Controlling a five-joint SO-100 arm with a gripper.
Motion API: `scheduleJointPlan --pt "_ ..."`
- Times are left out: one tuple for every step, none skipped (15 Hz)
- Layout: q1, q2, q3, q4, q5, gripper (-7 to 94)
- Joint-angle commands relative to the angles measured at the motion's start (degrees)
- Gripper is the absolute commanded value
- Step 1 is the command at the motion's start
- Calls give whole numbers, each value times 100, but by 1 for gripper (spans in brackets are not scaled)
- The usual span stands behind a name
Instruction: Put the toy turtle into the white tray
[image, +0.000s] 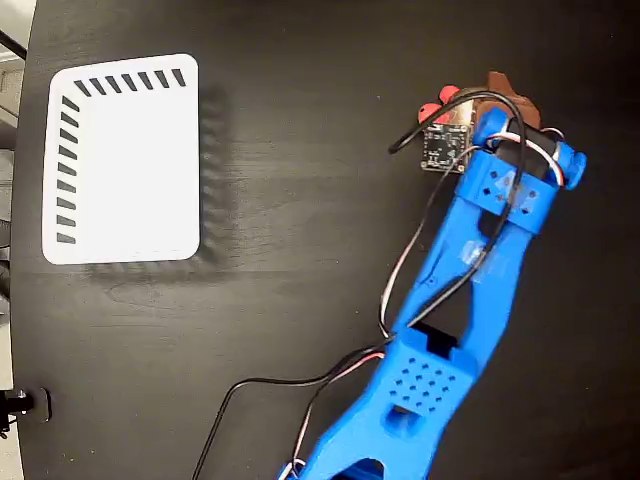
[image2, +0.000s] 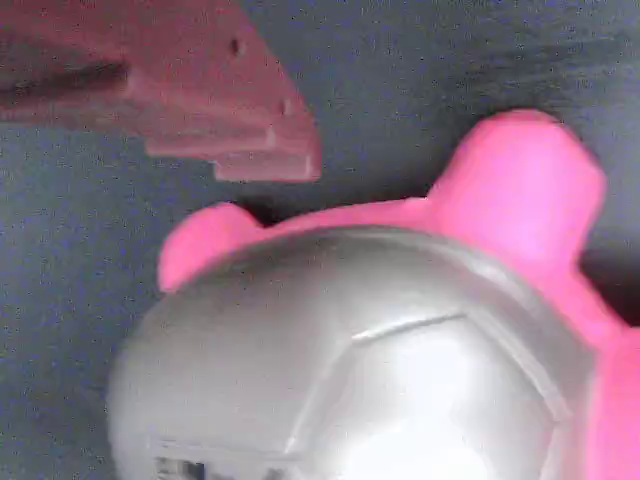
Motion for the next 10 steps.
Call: scheduleJointPlan --pt "0 299 -396 88 -114 61" --pt "-18 299 -404 105 -141 59" --pt "-26 281 -404 220 -220 59" --pt "-35 272 -422 272 -264 59" --pt "-35 264 -422 281 -308 56" --pt "-35 264 -422 281 -316 55" --pt "-35 264 -422 290 -316 55" --pt "-26 264 -404 290 -325 55" --pt "-26 264 -396 290 -325 55" --pt "-26 264 -396 299 -334 55"
